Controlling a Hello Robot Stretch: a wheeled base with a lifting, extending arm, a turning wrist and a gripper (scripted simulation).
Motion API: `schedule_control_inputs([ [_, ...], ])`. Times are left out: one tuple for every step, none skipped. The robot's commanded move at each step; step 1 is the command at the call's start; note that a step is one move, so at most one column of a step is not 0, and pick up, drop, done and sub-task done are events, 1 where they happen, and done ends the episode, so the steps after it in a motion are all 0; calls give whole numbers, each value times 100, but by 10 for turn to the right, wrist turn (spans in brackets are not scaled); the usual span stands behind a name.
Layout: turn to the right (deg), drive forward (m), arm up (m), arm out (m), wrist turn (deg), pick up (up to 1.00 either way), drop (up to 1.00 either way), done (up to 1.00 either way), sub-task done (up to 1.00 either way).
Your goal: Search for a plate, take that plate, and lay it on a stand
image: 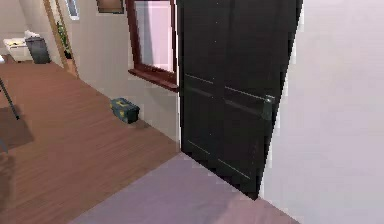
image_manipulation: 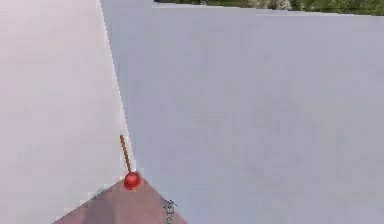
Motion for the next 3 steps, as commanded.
schedule_control_inputs([
  [-300, 0, 0, 0, 0, 0, 0, 0, 0],
  [0, 100, 0, 0, 0, 0, 0, 0, 0],
  [-30, 0, 0, 0, 0, 0, 0, 0, 0],
])
